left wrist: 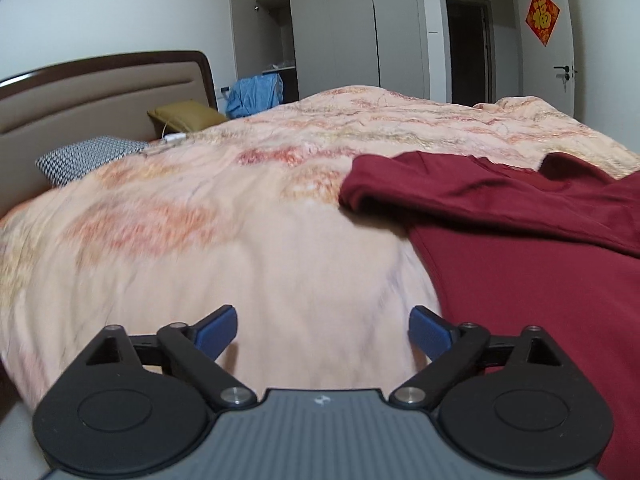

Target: Fold small clothes

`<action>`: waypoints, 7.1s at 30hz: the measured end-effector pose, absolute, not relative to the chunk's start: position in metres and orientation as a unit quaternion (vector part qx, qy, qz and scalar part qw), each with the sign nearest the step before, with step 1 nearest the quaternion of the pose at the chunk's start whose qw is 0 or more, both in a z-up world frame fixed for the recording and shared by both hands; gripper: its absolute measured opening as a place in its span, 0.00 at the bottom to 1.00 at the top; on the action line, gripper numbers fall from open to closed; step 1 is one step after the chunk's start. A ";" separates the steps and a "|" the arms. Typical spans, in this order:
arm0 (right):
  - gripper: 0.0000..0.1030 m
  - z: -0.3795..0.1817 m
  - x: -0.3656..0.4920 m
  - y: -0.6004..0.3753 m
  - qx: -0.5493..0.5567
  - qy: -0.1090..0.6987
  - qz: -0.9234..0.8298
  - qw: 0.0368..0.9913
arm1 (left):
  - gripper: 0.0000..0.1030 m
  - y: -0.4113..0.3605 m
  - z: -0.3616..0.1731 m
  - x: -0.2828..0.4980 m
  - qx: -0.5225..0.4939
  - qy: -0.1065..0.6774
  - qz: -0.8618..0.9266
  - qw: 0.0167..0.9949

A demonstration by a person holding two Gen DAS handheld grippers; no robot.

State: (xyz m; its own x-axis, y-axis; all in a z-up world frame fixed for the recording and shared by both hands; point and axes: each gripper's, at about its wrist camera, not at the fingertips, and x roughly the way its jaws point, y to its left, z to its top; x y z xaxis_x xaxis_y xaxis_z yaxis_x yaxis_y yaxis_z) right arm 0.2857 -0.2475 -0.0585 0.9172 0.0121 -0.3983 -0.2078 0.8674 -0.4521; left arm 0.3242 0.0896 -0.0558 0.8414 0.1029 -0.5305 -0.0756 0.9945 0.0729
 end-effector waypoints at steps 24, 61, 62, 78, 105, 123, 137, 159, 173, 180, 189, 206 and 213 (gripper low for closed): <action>0.99 -0.065 0.147 -0.308 -0.273 0.261 -0.080 0.923 | 1.00 0.072 -0.076 0.199 0.004 0.350 0.039 0.936; 0.02 -0.079 0.066 -0.218 -0.419 0.092 0.187 0.884 | 1.00 -0.021 -0.058 0.140 0.047 0.289 -0.124 0.948; 0.02 -0.074 0.066 -0.218 -0.404 0.091 0.185 0.891 | 1.00 -0.027 -0.059 0.134 0.061 0.278 -0.139 0.948; 0.19 -0.070 0.074 -0.222 -0.368 0.165 0.208 0.891 | 1.00 -0.100 -0.090 0.128 0.210 0.261 -0.169 0.927; 0.07 -0.005 0.088 -0.228 -0.219 0.138 0.187 0.948 | 1.00 -0.140 -0.095 0.136 0.256 0.216 -0.162 0.928; 0.07 -0.009 0.082 -0.230 -0.230 0.155 0.170 0.946 | 0.31 -0.053 -0.094 0.147 0.301 0.200 -0.037 0.932; 0.69 -0.073 0.083 -0.192 -0.317 0.185 0.178 0.913 | 0.06 -0.042 -0.031 0.148 0.290 0.165 -0.054 0.941; 0.04 -0.052 0.064 -0.237 -0.297 0.109 0.028 0.948 | 0.05 -0.031 -0.023 0.125 0.309 0.142 -0.051 0.939; 0.04 0.079 -0.029 -0.278 -0.206 0.017 0.072 0.976 | 0.05 -0.035 0.037 0.017 0.337 0.045 -0.037 0.940; 0.04 0.089 -0.025 -0.288 -0.203 0.021 0.065 0.977 | 0.05 -0.041 0.065 -0.025 0.334 0.023 -0.046 0.941; 0.05 0.086 0.029 -0.286 -0.202 0.028 0.048 0.978 | 0.08 -0.045 0.067 0.020 0.346 0.044 -0.050 0.936; 0.06 0.058 0.277 -0.297 -0.218 0.091 0.033 0.971 | 0.12 -0.069 0.063 0.267 0.362 0.087 -0.046 0.927; 0.07 0.013 0.342 -0.291 -0.205 0.167 0.038 0.964 | 0.12 -0.067 0.023 0.364 0.366 0.167 -0.082 0.912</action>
